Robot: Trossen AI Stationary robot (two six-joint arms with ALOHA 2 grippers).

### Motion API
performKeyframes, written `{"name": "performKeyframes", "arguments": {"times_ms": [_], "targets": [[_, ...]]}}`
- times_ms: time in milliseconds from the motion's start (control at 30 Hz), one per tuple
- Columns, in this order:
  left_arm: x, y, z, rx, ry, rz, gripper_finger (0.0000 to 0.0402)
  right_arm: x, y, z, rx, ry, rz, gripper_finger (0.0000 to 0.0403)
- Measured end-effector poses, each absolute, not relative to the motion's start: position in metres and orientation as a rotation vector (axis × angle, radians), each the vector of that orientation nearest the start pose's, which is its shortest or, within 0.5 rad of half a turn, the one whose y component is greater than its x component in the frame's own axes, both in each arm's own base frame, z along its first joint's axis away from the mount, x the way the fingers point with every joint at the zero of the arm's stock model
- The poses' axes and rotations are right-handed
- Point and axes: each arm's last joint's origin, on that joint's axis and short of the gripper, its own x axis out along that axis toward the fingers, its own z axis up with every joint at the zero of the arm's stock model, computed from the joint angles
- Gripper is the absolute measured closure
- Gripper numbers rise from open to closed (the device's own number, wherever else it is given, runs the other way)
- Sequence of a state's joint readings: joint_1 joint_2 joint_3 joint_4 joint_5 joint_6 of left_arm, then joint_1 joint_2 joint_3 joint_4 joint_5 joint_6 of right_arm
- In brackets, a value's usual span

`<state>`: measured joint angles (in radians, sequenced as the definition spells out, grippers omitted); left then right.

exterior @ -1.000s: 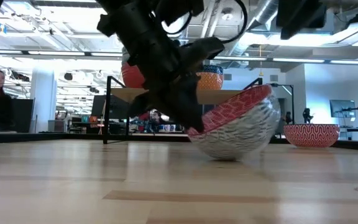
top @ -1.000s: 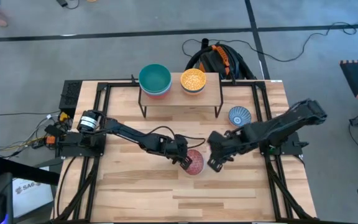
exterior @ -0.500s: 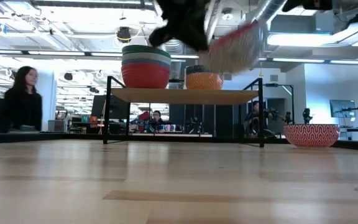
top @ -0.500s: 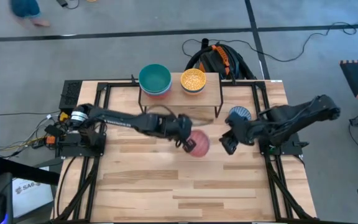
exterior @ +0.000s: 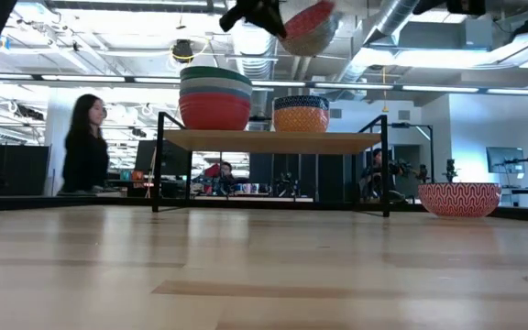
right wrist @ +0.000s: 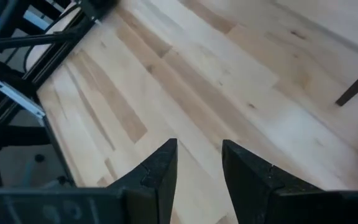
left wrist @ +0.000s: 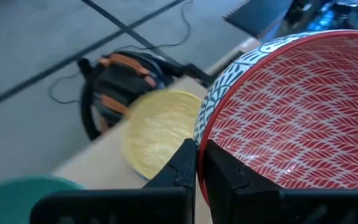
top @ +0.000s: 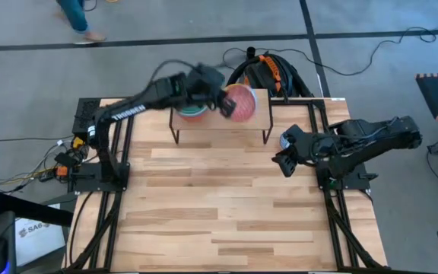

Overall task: Place and stack bowls onto a shelf
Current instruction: Stack the red pattern bowl on top of the yellow pattern bowl on the shelf

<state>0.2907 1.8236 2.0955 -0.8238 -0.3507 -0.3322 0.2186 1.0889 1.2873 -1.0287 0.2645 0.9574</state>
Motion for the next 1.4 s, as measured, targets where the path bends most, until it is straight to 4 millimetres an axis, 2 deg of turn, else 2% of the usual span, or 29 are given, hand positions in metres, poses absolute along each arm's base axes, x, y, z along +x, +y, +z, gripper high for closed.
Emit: {"name": "performKeyframes", "arguments": {"times_ms": [200, 333, 433, 667, 867, 1200, 1400], "targets": [[0.360, 0.170, 0.426, -0.230, 0.489, 0.707, 0.0401, 0.191, 0.018, 0.373, 0.684, 0.719, -0.443, 0.0251], [0.359, 0.190, 0.412, -0.178, 0.571, 0.696, 0.0401, 0.192, 0.007, 0.373, 0.685, 0.726, -0.447, 0.0251], [0.357, 0.201, 0.410, -0.164, 0.570, 0.676, 0.0401, 0.192, 0.000, 0.373, 0.687, 0.731, -0.459, 0.0251], [0.359, 0.207, 0.404, -0.129, 0.603, 0.638, 0.0401, 0.191, -0.014, 0.372, 0.695, 0.733, -0.482, 0.0251], [0.368, 0.208, 0.393, -0.050, 0.651, 0.601, 0.0401, 0.190, -0.023, 0.372, 0.702, 0.733, -0.499, 0.0251], [0.368, 0.209, 0.392, 0.020, 0.676, 0.607, 0.0401, 0.190, -0.026, 0.372, 0.703, 0.739, -0.491, 0.0251], [0.369, 0.208, 0.393, 0.012, 0.668, 0.579, 0.0372, 0.190, -0.026, 0.372, 0.703, 0.739, -0.491, 0.0251]]}}
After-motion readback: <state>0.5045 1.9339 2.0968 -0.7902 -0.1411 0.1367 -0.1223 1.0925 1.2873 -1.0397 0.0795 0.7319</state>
